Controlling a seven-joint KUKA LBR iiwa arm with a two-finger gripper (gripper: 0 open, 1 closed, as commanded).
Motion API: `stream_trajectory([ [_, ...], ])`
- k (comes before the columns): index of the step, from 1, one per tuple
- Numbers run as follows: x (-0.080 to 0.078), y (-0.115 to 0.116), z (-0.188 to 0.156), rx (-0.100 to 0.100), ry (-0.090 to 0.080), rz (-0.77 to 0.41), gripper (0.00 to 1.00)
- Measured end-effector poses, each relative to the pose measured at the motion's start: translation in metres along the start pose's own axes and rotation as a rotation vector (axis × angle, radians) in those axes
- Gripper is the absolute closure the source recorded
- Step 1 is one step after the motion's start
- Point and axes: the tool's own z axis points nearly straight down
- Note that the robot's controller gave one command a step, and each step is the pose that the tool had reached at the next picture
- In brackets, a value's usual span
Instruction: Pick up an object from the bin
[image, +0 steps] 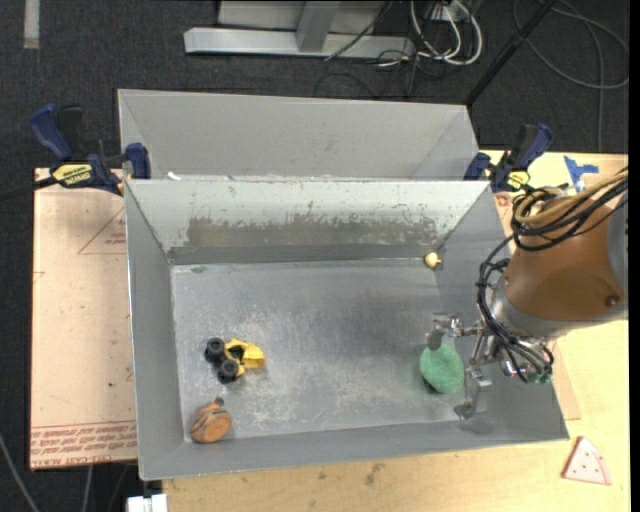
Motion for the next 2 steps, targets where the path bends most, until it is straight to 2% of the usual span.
stream_trajectory([
  [1,-0.0076,0.0022,0.0136,0.001,-0.001,0.222,1.00],
  [2,-0.0077,0.0024,0.0136,0.001,-0.001,0.222,0.00],
])
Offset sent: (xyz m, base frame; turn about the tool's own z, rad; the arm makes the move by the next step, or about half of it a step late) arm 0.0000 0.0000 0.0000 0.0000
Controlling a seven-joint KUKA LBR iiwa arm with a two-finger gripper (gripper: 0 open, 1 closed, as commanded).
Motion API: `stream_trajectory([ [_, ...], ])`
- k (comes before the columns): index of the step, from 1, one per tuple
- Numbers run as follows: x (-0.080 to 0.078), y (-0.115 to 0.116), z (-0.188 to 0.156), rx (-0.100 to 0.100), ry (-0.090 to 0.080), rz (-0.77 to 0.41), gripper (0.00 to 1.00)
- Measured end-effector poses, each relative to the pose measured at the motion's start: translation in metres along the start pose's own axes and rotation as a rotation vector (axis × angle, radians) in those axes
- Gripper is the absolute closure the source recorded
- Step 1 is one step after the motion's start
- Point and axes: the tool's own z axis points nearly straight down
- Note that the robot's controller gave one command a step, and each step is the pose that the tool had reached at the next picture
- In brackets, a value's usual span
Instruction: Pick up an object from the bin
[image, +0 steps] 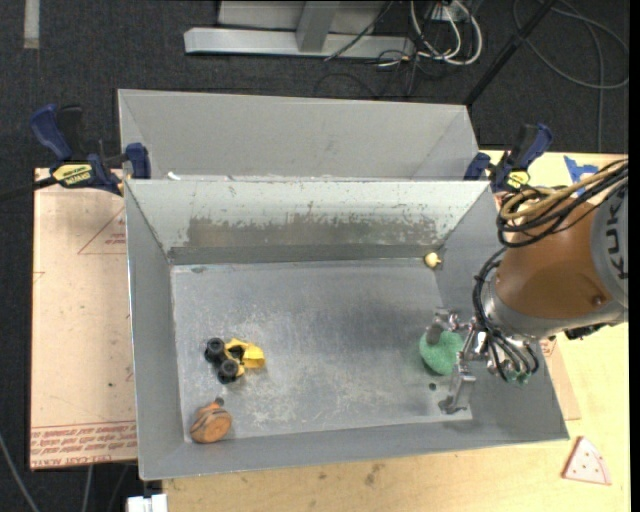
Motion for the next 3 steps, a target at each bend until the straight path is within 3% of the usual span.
stream_trajectory([
  [1,0.000,0.000,0.000,0.000,0.000,0.000,0.00],
  [2,-0.025,-0.016,0.030,0.000,-0.005,-0.006,0.00],
  [3,-0.031,-0.026,0.041,-0.002,-0.007,0.179,1.00],
])
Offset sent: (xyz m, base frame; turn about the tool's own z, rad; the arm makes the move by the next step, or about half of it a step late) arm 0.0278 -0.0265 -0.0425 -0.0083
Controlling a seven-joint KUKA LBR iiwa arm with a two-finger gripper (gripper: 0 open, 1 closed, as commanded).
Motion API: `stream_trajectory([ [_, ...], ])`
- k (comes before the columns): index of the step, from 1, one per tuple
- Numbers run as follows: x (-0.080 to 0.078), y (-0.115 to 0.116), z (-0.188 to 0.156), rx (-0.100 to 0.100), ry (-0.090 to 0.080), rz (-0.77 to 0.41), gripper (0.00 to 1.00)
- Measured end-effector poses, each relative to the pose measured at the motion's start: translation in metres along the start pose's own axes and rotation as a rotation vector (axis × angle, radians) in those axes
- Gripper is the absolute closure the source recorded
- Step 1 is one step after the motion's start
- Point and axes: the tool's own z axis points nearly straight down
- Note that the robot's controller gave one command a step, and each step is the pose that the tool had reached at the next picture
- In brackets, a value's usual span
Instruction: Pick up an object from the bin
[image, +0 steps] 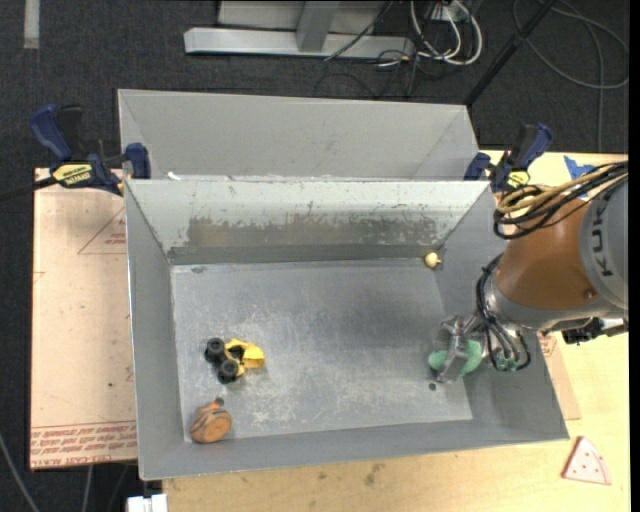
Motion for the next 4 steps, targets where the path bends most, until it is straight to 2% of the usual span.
stream_trajectory([
  [1,0.000,0.000,0.000,0.000,0.000,0.000,1.00],
  [2,0.013,0.015,-0.116,0.002,0.006,0.019,1.00],
  [3,0.013,0.015,-0.116,0.003,0.006,0.018,1.00],
  [4,0.009,0.023,-0.168,0.003,0.011,0.027,1.00],
])
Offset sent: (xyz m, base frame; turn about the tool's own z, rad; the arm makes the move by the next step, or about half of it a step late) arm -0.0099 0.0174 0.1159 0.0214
